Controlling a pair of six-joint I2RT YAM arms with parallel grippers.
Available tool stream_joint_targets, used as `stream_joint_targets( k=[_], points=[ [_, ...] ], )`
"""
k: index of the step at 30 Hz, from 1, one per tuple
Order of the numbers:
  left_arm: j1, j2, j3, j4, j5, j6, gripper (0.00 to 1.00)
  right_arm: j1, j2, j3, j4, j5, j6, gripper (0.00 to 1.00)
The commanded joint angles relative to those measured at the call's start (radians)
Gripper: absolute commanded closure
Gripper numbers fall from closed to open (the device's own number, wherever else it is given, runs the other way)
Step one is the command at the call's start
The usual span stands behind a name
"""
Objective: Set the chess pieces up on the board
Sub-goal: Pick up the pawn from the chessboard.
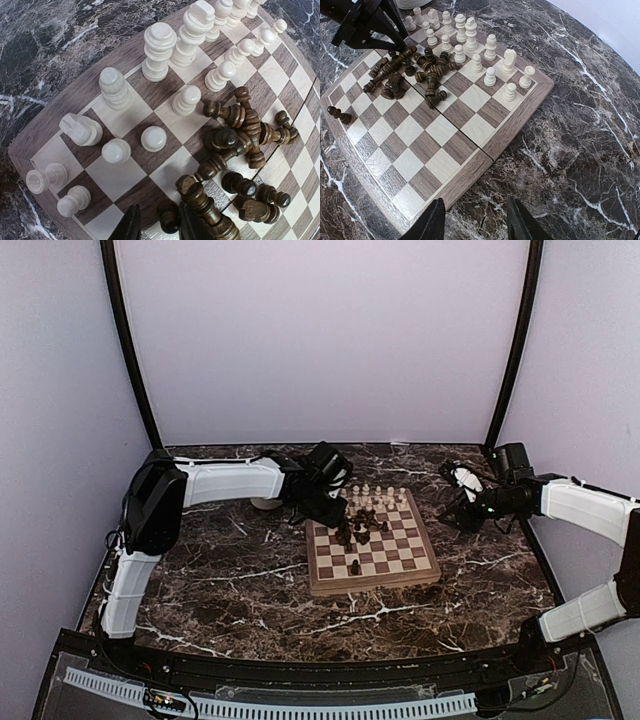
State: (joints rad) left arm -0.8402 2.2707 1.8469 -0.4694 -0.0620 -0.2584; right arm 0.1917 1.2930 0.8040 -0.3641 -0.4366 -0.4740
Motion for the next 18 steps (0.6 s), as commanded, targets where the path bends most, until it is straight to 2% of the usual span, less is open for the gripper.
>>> stream_joint_targets(
  k=[1,8,12,18],
  points=[
    [0.007,0.001,0.032,0.009,0.011,0.005,0.74,-0.005,0.011,0.008,-0.002,0.001,-0.006,0.56],
    [0.006,-0.04,0.032,-0.024,-0.02,0.018,0.89,-0.005,0.014,0.008,-0.001,0.0,-0.006,0.56],
    [0.007,-0.125,-0.009,-0.024,-0.05,0.035,0.91,-0.005,0.02,0.009,-0.003,-0.003,-0.008,0.56],
    [-0.001,-0.306,-0.166,-0.001,-0.028,0.062,0.92,-0.005,0.029,0.013,-0.006,-0.002,-0.009,0.56]
  ],
)
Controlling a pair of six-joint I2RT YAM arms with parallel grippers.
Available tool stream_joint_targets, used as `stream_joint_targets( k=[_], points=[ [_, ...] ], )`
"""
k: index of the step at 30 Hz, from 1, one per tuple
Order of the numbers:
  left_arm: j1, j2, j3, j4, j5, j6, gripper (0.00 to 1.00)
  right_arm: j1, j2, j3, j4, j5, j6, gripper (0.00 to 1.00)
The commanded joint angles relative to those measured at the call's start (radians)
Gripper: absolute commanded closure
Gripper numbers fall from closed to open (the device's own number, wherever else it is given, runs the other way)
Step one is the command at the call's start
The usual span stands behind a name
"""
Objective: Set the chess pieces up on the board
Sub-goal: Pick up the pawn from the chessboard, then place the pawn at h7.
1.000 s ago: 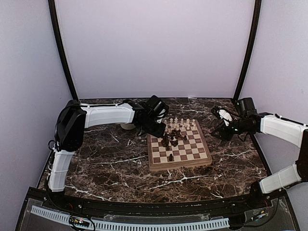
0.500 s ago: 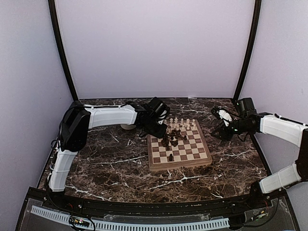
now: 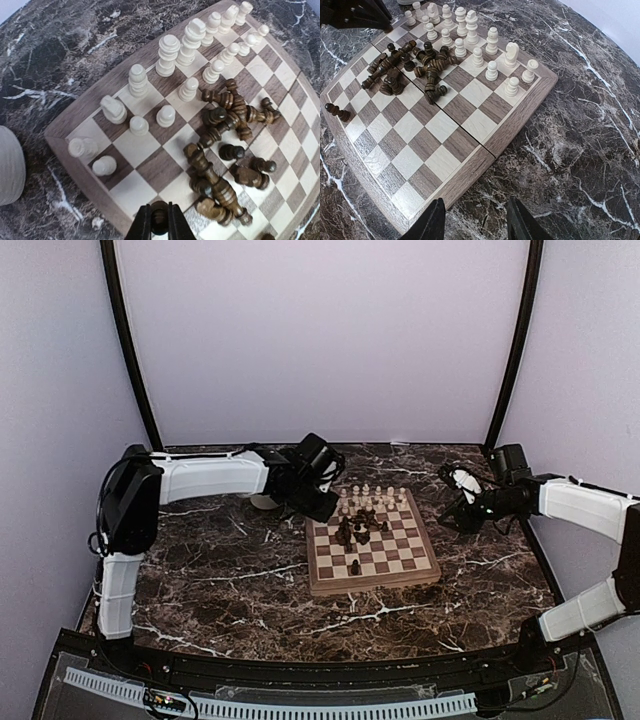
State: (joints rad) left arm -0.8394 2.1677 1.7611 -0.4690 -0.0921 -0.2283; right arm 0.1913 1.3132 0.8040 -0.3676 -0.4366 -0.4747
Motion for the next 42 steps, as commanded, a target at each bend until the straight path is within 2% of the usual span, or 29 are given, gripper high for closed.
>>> stream_joint_targets(
  k=[1,5,10,17,42],
  points=[
    [-0.013,-0.227,-0.142,0.006,0.007,0.046,0.91,-0.004,0.012,0.015,-0.006,-0.002,-0.01,0.56],
    [-0.063,-0.379,-0.348,0.097,0.027,0.056,0.91,-0.004,0.013,0.016,-0.004,-0.001,-0.01,0.56],
    [-0.092,-0.41,-0.462,0.139,0.061,0.041,0.91,-0.003,0.026,0.023,-0.009,-0.009,-0.009,0.56],
    [-0.14,-0.333,-0.44,0.156,0.089,0.062,0.91,-0.003,0.029,0.021,-0.011,-0.012,-0.007,0.56],
    [-0.142,-0.2,-0.352,0.119,0.043,0.08,0.89,-0.003,0.037,0.017,-0.011,0.001,-0.013,0.57]
  ],
)
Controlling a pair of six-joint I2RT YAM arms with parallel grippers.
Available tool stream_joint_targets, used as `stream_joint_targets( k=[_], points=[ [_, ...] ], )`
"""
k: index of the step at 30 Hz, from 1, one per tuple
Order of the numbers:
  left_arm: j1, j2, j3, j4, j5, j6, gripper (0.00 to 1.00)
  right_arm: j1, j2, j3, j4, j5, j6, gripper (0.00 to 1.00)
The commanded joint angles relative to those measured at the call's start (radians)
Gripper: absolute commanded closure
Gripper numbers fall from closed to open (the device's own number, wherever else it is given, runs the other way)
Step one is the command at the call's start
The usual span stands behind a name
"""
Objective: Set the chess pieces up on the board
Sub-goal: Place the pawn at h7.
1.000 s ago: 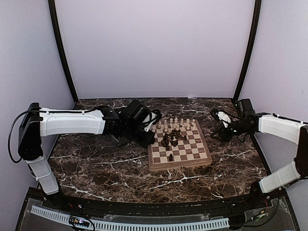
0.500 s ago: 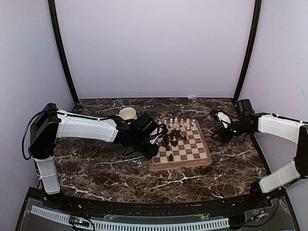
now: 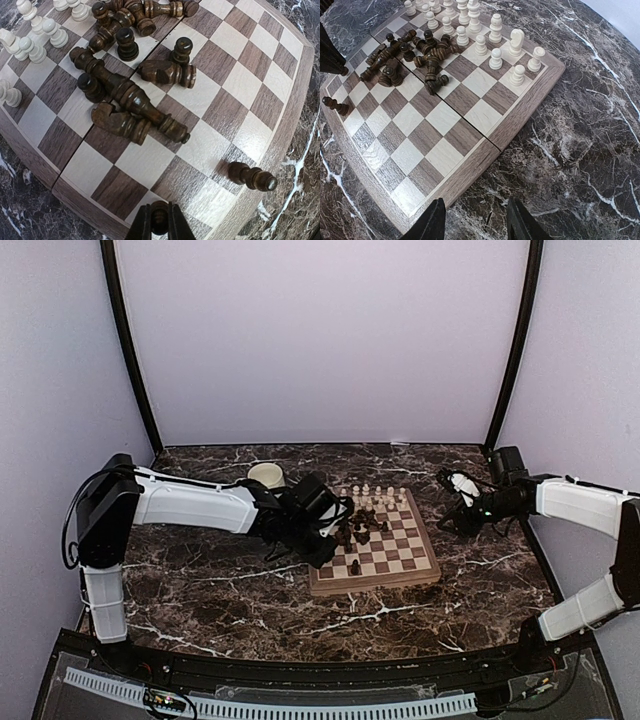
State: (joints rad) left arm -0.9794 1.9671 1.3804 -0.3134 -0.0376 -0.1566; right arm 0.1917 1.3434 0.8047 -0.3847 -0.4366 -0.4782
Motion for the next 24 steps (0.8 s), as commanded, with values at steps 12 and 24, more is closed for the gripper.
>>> stream_joint_targets(
  k=[12,24],
  points=[
    [-0.002,-0.015,0.011,-0.061,-0.041,-0.015,0.89,-0.003,0.012,0.018,0.004,0.001,-0.013,0.57],
    [-0.002,-0.012,0.009,-0.063,-0.009,-0.015,0.83,-0.003,0.015,0.017,0.003,0.002,-0.013,0.57]
  ],
)
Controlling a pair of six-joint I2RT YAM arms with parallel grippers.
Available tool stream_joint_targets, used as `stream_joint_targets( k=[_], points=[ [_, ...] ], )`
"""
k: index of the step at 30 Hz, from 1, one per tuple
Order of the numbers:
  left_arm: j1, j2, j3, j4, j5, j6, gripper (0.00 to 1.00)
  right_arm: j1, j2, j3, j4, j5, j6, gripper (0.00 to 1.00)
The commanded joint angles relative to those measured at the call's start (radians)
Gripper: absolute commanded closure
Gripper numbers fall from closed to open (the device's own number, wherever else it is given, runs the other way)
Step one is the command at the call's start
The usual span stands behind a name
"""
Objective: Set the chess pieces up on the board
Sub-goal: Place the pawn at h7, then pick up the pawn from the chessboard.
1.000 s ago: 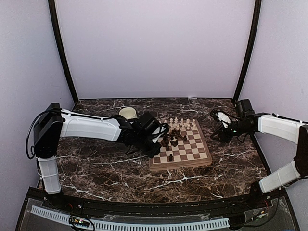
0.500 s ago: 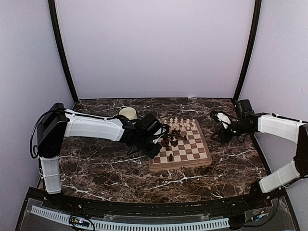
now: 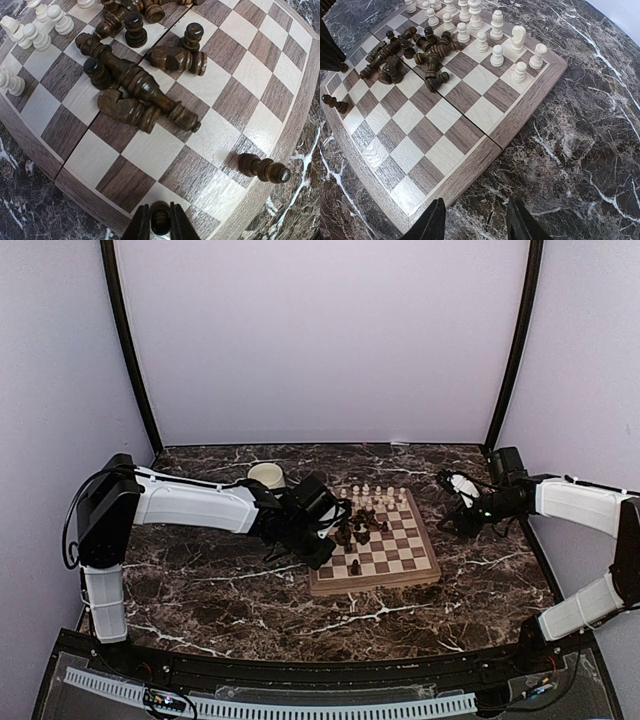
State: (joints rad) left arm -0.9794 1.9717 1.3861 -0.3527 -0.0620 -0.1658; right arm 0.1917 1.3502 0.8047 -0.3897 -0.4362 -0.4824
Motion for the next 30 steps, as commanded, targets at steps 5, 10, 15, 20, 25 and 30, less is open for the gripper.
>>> stream_joint_targets(
  k=[5,10,15,20,25,30],
  points=[
    [-0.002,-0.017,0.003,-0.032,0.017,-0.013,0.83,-0.004,0.01,0.019,0.006,0.002,-0.01,0.57],
    [-0.003,-0.023,0.019,-0.046,0.009,-0.011,0.72,-0.003,0.01,0.019,0.007,0.002,-0.01,0.57],
    [-0.002,-0.082,0.061,-0.052,0.004,0.007,0.58,-0.003,0.012,0.019,0.006,0.001,-0.01,0.57],
    [0.014,-0.091,0.113,-0.02,-0.037,0.023,0.53,-0.003,0.017,0.023,0.004,-0.002,-0.012,0.57],
    [0.056,0.016,0.201,-0.022,-0.02,-0.02,0.57,-0.003,0.015,0.021,0.003,0.002,-0.012,0.57],
    [0.072,0.087,0.292,-0.033,-0.023,-0.036,0.66,-0.003,0.008,0.018,0.005,0.008,-0.01,0.57]
  ],
)
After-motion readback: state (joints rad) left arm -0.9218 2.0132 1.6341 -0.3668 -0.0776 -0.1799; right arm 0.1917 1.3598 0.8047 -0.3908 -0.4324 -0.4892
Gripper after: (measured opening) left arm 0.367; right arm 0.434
